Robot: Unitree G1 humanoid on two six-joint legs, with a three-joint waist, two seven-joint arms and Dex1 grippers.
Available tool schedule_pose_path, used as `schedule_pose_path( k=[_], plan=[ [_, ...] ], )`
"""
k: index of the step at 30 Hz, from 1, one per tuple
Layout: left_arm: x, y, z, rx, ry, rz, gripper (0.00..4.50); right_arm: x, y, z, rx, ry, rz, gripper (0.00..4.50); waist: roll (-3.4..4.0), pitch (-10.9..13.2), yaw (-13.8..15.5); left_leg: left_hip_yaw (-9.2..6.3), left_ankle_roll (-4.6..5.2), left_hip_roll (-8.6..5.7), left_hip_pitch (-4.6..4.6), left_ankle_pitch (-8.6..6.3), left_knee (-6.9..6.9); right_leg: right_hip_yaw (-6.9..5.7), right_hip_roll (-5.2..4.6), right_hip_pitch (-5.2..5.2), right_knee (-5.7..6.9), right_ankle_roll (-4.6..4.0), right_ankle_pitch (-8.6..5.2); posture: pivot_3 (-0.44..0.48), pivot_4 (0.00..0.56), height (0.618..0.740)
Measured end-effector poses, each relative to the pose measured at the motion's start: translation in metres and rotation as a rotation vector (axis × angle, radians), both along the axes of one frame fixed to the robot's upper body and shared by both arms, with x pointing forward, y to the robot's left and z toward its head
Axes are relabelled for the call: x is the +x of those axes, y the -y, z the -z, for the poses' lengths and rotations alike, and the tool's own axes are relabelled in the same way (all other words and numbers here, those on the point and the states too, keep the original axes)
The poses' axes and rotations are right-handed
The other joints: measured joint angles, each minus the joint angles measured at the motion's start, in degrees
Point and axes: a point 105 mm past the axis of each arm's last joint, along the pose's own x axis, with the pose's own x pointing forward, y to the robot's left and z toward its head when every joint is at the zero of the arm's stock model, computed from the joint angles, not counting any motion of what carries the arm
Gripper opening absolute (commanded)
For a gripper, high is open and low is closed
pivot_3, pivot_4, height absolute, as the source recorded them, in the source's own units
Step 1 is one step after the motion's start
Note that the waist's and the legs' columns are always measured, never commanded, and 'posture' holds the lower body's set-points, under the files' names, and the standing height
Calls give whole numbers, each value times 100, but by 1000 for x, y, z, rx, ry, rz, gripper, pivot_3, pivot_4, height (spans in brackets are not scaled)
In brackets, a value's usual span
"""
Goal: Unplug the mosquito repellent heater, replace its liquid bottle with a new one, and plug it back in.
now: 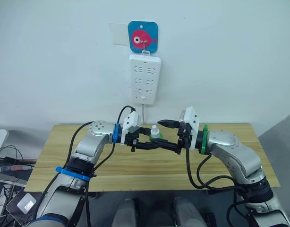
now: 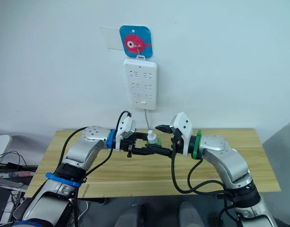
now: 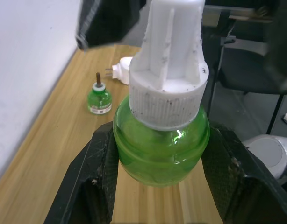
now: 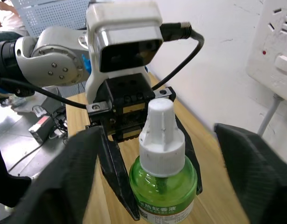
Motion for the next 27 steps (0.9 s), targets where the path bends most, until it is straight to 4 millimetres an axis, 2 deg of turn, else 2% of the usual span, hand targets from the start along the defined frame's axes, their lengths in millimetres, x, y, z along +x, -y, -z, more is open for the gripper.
schedule_pose_path(
  k=[1, 5, 6, 13, 19, 23, 27],
  plan=[
    [0, 0, 0, 0, 1, 1, 2200, 0, -1, 0, -1, 3, -2, 2345, 0, 0, -6, 0, 0, 0, 0, 0, 0, 1, 0, -1, 0, 0, 0, -139, 146, 740],
    [-1, 1, -1, -1, 3, 5, 2200, 1, 1, 0, -8, 19, 5, 1102, 0, 0, -3, 0, 0, 1, 0, 0, 0, 1, 0, -1, 1, 0, 0, -127, 150, 740],
    [-1, 1, 0, -1, 3, 6, 2200, 1, 1, 0, -10, 22, 3, 997, 0, 0, -2, 0, 0, 1, 0, 0, 0, 2, 0, -1, 1, 0, 0, -127, 150, 740],
    [-5, 1, 0, 0, 7, 15, 2200, -1, 2, 0, -26, 24, -57, 982, 0, 0, -1, 1, 0, 1, 0, 0, 1, 2, 0, 0, 1, 0, 0, -138, 153, 740],
    [-19, 9, -3, 0, 48, 115, 2200, -8, 9, -7, -136, 85, -339, 982, 0, 0, -1, 1, 0, 0, 1, 0, 3, -1, 1, 3, -2, 0, 0, -108, 153, 740],
    [-32, 11, -2, 4, 45, 177, 2200, -9, 9, -10, -132, 32, -530, 982, 1, 1, -15, 0, 1, 3, 1, 0, 3, 3, 6, 0, 1, 0, 0, -72, 155, 740],
    [-42, 8, -2, 12, 27, 190, 2200, -10, 6, -9, -129, 7, -640, 982, 1, 1, 16, -5, 1, 21, 1, 0, 3, 0, 6, 0, 1, -2, 0, -67, 156, 740]
  ],
)
